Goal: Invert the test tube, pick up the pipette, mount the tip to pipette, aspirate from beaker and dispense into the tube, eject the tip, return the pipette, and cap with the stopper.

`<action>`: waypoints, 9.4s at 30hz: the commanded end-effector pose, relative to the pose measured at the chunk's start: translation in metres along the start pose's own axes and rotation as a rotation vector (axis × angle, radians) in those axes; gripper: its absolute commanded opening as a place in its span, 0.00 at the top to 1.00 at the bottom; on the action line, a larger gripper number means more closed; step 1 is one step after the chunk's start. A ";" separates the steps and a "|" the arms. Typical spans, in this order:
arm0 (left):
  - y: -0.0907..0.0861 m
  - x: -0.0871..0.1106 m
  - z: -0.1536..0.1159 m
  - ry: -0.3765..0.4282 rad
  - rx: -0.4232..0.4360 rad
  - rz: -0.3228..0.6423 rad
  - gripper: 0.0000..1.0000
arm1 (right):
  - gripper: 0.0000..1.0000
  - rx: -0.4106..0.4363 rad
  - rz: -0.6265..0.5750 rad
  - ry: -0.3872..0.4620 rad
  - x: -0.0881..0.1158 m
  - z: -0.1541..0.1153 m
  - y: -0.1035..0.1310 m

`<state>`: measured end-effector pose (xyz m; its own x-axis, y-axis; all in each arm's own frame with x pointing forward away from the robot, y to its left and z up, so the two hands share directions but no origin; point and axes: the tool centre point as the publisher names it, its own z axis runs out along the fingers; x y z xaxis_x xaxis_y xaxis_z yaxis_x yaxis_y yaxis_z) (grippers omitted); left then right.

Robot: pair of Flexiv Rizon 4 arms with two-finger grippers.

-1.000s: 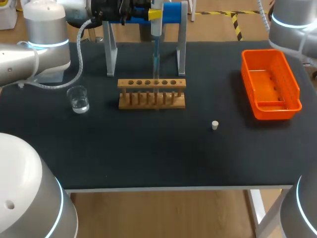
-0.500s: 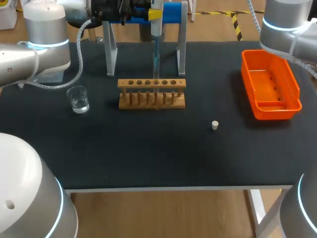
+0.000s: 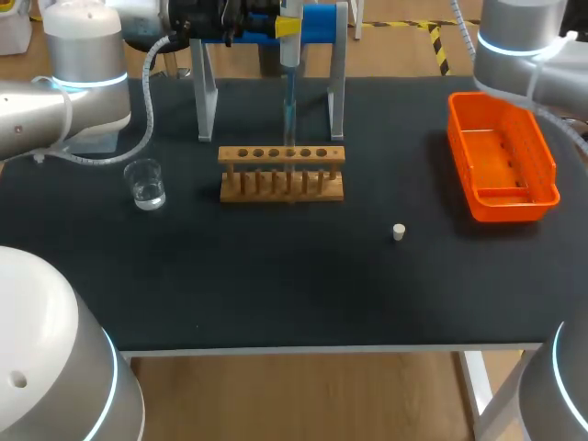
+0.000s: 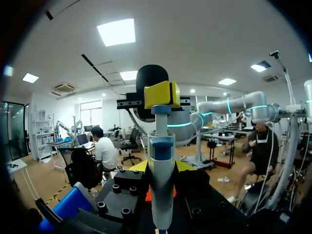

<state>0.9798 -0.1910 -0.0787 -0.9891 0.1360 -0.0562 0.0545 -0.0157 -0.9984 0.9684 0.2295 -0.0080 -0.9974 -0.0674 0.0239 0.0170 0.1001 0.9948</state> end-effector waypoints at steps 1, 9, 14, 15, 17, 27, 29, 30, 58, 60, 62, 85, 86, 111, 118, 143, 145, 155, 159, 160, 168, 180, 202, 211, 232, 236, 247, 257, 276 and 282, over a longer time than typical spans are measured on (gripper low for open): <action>0.000 0.000 0.000 -0.001 -0.001 0.000 1.00 | 1.00 0.003 0.001 0.001 -0.003 0.003 0.000; 0.000 0.000 0.000 -0.001 -0.001 0.000 1.00 | 1.00 0.006 -0.001 0.004 -0.006 0.007 -0.001; 0.000 0.000 0.000 -0.001 -0.001 0.000 1.00 | 1.00 0.006 0.002 0.006 -0.008 0.009 -0.003; 0.000 0.000 0.000 -0.001 -0.001 0.000 1.00 | 1.00 0.006 0.003 0.007 -0.008 0.010 -0.003; 0.000 0.000 0.000 -0.001 -0.001 0.000 1.00 | 1.00 0.006 0.005 0.008 -0.009 0.010 -0.004; 0.000 0.000 0.000 -0.001 -0.001 0.000 1.00 | 1.00 0.009 0.011 0.008 -0.012 0.012 -0.007; 0.000 0.000 0.000 -0.001 -0.001 0.000 1.00 | 1.00 0.009 0.013 0.007 -0.012 0.012 -0.008; 0.000 0.000 0.000 -0.001 -0.001 0.000 1.00 | 1.00 0.009 0.013 0.007 -0.012 0.012 -0.008; 0.000 0.000 0.000 -0.001 -0.001 0.000 1.00 | 1.00 0.038 0.041 0.010 -0.006 0.011 -0.031; 0.000 0.000 0.000 -0.001 -0.001 0.000 1.00 | 1.00 0.040 0.045 0.010 -0.006 0.011 -0.033; 0.000 0.000 0.000 -0.001 -0.001 0.000 1.00 | 1.00 0.041 0.047 0.010 -0.006 0.011 -0.035; 0.000 0.000 0.000 -0.001 -0.001 0.000 1.00 | 1.00 -0.008 -0.071 -0.002 0.006 -0.006 0.017; 0.000 0.000 0.000 -0.001 -0.001 0.000 1.00 | 1.00 -0.013 -0.077 -0.008 0.007 -0.009 0.019; 0.000 0.000 0.000 -0.001 -0.001 0.000 1.00 | 0.00 0.083 -0.239 -0.078 0.060 -0.109 -0.036; 0.000 0.000 0.000 -0.001 -0.001 0.000 1.00 | 0.00 0.144 -0.237 -0.049 0.063 -0.112 -0.068; 0.000 0.000 0.000 -0.001 -0.001 0.000 1.00 | 0.00 0.212 -0.122 -0.057 0.024 -0.053 -0.207; 0.000 0.000 0.000 -0.001 -0.001 0.000 1.00 | 0.00 0.220 -0.112 -0.052 0.023 -0.049 -0.213; 0.000 0.000 0.000 -0.001 -0.001 0.000 1.00 | 0.00 0.257 -0.104 -0.037 0.012 -0.031 -0.243; 0.000 0.000 0.000 -0.001 -0.001 0.000 1.00 | 0.00 0.262 -0.107 -0.043 0.004 -0.023 -0.252; 0.000 0.000 0.000 -0.001 -0.001 0.000 1.00 | 0.00 0.261 -0.107 -0.045 0.002 -0.021 -0.254; 0.000 0.000 0.000 -0.001 -0.001 0.000 1.00 | 0.00 0.276 -0.108 -0.058 -0.009 -0.001 -0.264; 0.000 0.000 0.000 -0.001 -0.001 0.000 1.00 | 0.00 0.309 -0.075 -0.089 -0.026 0.017 -0.278; 0.000 0.000 0.000 -0.001 -0.001 0.000 1.00 | 0.00 0.369 -0.070 -0.156 -0.041 0.045 -0.302; 0.000 0.000 0.000 -0.001 -0.001 0.000 1.00 | 0.00 0.383 -0.090 -0.180 -0.043 0.050 -0.303; 0.000 0.000 0.000 -0.001 -0.001 0.000 1.00 | 0.00 0.388 -0.118 -0.168 -0.041 0.063 -0.299; 0.000 0.000 0.000 -0.001 -0.001 0.000 1.00 | 0.00 0.389 -0.113 -0.162 -0.041 0.063 -0.299; 0.000 0.000 0.000 -0.001 -0.001 0.000 1.00 | 0.00 0.388 -0.097 -0.152 -0.038 0.065 -0.300; 0.000 0.000 0.000 -0.001 -0.001 0.000 1.00 | 0.00 0.401 -0.102 -0.155 -0.038 0.066 -0.300; -0.004 0.001 0.000 -0.003 -0.006 0.007 1.00 | 0.00 0.401 -0.102 -0.155 -0.038 0.066 -0.300; -0.007 0.003 0.000 -0.006 -0.011 0.012 1.00 | 0.00 0.401 -0.102 -0.155 -0.038 0.066 -0.300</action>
<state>0.9793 -0.1912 -0.0747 -0.9882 0.1370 -0.0679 0.0670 -0.0117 -0.9977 0.9964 0.2671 -0.3145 -0.9917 0.0506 -0.1178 -0.0795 0.4781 0.8747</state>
